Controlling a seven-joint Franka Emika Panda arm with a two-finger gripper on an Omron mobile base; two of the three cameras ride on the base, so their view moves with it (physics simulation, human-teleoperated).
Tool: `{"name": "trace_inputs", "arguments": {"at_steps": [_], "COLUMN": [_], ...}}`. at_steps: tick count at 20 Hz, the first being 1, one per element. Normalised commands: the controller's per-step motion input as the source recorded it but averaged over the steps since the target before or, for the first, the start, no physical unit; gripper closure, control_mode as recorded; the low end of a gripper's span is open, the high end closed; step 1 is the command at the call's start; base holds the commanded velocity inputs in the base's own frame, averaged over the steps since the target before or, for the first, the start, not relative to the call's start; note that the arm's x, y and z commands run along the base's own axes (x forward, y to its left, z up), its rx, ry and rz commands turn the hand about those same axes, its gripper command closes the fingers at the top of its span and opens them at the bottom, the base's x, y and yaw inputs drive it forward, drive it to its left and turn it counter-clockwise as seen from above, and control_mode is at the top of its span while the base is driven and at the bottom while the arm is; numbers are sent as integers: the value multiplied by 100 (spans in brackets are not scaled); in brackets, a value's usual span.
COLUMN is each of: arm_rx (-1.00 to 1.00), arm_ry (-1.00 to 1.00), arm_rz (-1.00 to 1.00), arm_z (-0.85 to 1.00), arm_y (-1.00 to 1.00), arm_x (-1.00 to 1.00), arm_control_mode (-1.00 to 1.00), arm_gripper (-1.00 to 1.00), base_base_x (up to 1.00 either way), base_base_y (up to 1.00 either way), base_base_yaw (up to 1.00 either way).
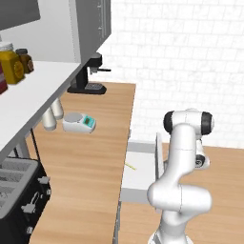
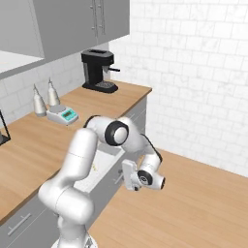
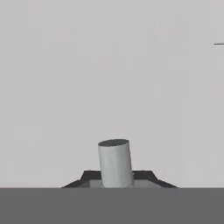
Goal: Take a straw from the drawer in front and place it inside the glass cup on the dining counter.
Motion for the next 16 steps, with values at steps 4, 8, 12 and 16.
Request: {"name": "trace_inputs", "arguments": {"at_steps": [4,8,12,16], "arm_rx": [-2,-8,-18,-18], "arm_ry": [11,7,9,6], "arm_rz": [-12,-11,-11,-9], "arm_z": [0,0,-11,14], "arm_y": [-99,-70,-64,-50], "arm_x": [0,0,0,0], "arm_control_mode": [-100,-100,-100,-100], "arm_gripper": [-100,-100,-100,-100], "base_base_x": [0,0,0,0], "base_base_y": [0,0,0,0], "base_base_yaw": [0,0,0,0]}}
